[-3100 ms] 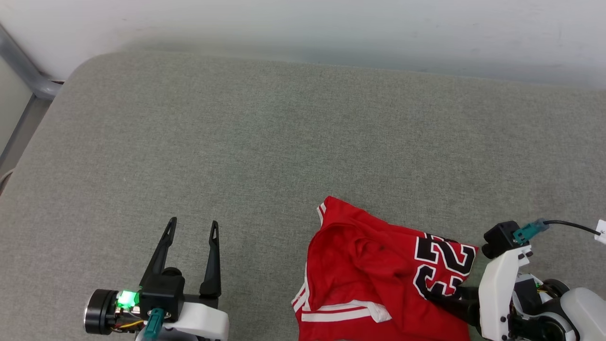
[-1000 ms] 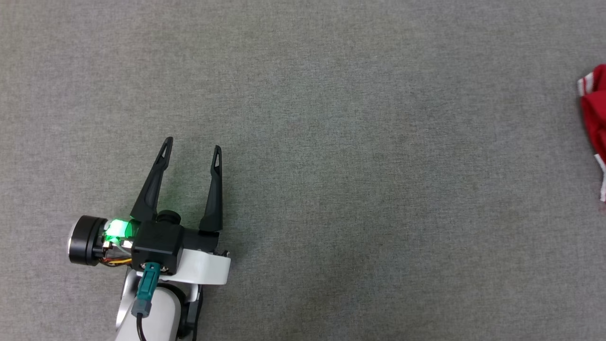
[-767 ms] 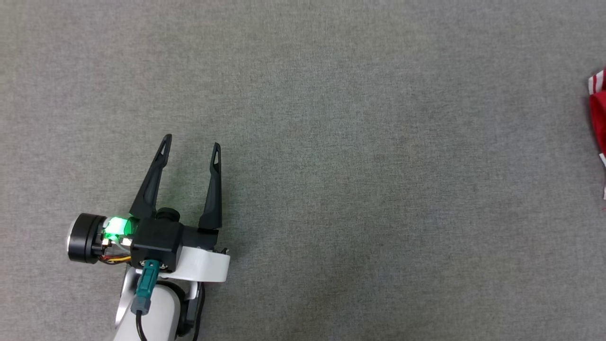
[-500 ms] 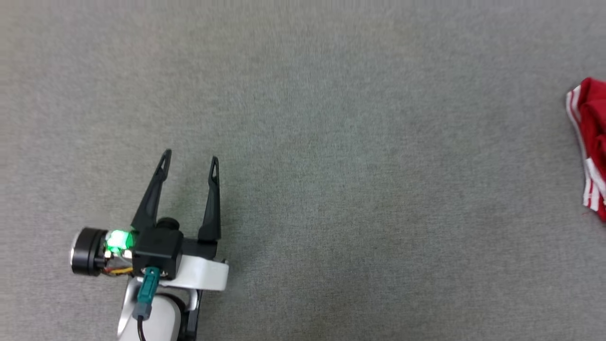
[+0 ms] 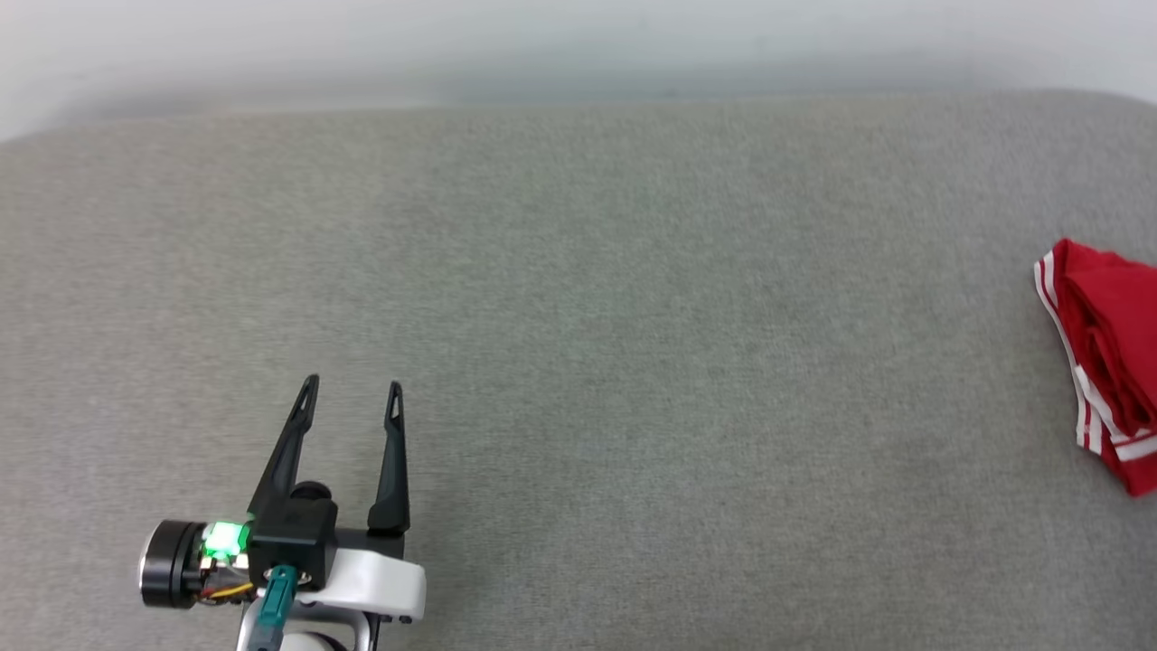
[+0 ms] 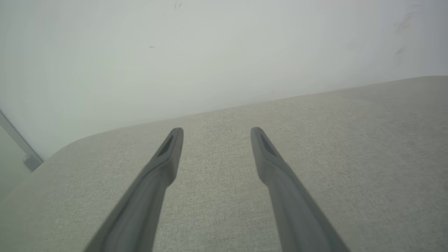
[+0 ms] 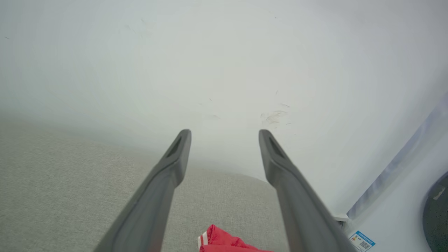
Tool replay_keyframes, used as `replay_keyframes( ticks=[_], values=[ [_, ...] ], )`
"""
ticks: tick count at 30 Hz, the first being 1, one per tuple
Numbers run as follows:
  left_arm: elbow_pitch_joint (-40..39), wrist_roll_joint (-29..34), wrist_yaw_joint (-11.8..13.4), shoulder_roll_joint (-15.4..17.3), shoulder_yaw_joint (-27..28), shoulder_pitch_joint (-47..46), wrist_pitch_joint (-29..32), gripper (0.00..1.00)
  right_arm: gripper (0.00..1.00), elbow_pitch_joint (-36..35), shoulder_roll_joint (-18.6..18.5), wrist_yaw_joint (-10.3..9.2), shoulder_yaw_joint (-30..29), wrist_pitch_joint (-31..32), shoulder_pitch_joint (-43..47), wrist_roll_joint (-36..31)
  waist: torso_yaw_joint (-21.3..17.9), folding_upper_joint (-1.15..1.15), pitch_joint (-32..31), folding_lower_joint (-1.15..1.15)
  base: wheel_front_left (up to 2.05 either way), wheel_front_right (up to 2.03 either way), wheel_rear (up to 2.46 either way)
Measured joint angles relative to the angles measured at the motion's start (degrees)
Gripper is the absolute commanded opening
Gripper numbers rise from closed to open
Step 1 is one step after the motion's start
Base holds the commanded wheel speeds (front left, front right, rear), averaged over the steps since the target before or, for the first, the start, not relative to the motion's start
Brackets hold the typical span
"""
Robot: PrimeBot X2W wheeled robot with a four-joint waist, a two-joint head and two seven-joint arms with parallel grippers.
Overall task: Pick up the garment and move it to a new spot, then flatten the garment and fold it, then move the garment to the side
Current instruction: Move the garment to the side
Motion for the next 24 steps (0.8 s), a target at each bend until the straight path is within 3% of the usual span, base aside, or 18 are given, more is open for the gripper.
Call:
replay_keyframes(
  ticks=[10,16,24],
  values=[
    [1.34,-0.58,-0.16,-0.46,2.03,2.91,0.00,1.00,1.00,-7.86,11.70,0.00,5.73,-6.42,8.89,-2.82,3.13,0.00,-5.05,0.00,0.00,0.00,0.00],
    [1.52,-0.46,-0.24,-0.97,2.66,4.24,0.00,1.00,1.00,-8.39,16.47,0.00,7.59,-7.33,14.75,-3.64,4.21,0.00,-7.20,0.00,0.00,0.00,0.00],
    [1.91,-0.44,-1.25,-1.64,2.71,5.60,0.00,1.00,1.00,-7.32,20.28,0.00,5.19,-7.58,22.05,-3.24,4.74,0.00,-9.37,0.01,0.00,0.00,0.00]
  ],
)
